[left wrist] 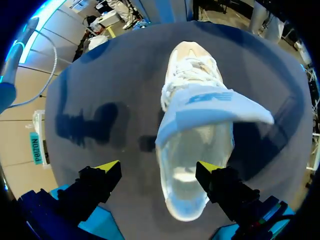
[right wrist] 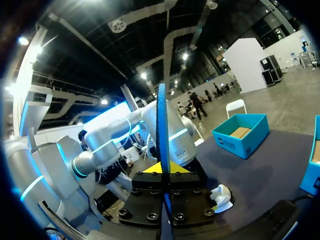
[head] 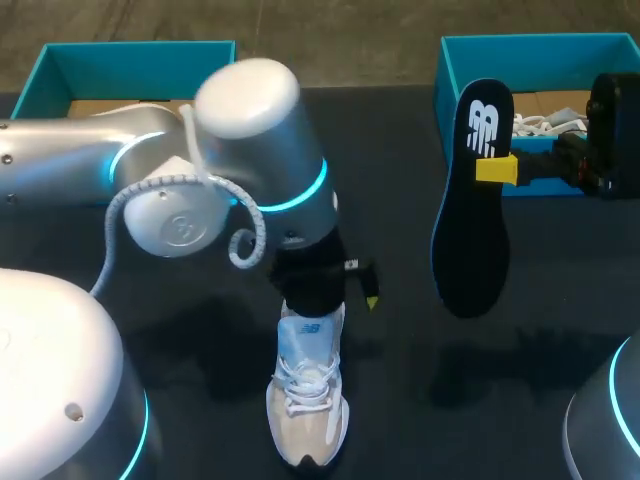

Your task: Take the shoe out of the shoebox, open the shoe tongue, remove and reinsert the insole, then place the shoe into the shoebox

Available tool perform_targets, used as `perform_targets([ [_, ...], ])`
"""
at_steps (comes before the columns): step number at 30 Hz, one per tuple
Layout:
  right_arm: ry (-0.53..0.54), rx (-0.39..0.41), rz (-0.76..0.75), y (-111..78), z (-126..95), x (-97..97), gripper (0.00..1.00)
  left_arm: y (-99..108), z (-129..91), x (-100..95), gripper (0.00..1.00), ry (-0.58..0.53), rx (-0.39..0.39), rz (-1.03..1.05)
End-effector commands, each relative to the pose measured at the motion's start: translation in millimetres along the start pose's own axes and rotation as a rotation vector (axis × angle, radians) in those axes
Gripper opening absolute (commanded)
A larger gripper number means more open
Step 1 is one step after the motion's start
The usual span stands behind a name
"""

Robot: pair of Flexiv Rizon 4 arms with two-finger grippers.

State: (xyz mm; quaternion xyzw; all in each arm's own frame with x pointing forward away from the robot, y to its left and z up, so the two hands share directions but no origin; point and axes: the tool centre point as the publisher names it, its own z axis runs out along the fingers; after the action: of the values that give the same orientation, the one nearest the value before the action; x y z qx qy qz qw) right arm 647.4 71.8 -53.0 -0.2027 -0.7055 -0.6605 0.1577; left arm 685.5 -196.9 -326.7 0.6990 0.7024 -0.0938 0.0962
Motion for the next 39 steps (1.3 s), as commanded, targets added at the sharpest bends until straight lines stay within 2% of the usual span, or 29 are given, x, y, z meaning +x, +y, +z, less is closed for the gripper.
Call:
perform_targets([
  [1,0.000,0.000,-0.001,-0.1,1.4,-0.9,0.00,0.2,-30.3,22.7,1.00,-0.165,-0.017,0.000],
  [10,0.000,0.000,-0.001,-0.1,1.4,-0.9,0.00,6.8,-72.0,33.0,1.00,-0.431,-0.064,0.015],
  [11,0.000,0.000,-0.001,-0.1,1.4,-0.9,0.00,8.1,-75.9,32.8,1.00,-0.447,-0.049,0.030],
  [13,0.000,0.000,-0.001,-0.1,1.4,-0.9,0.00,13.4,-80.4,31.7,1.00,-0.463,0.034,0.076],
  [26,0.000,0.000,-0.001,-0.1,1.4,-0.9,0.00,13.4,-80.4,31.7,1.00,-0.463,0.034,0.076],
  [32,0.000,0.000,-0.001,-0.1,1.4,-0.9,0.00,22.8,-84.8,32.3,1.00,-0.674,0.055,0.022],
  [39,0.000,0.000,-0.001,-0.1,1.4,-0.9,0.00,38.1,-101.2,26.5,1.00,-0.796,0.043,0.012],
])
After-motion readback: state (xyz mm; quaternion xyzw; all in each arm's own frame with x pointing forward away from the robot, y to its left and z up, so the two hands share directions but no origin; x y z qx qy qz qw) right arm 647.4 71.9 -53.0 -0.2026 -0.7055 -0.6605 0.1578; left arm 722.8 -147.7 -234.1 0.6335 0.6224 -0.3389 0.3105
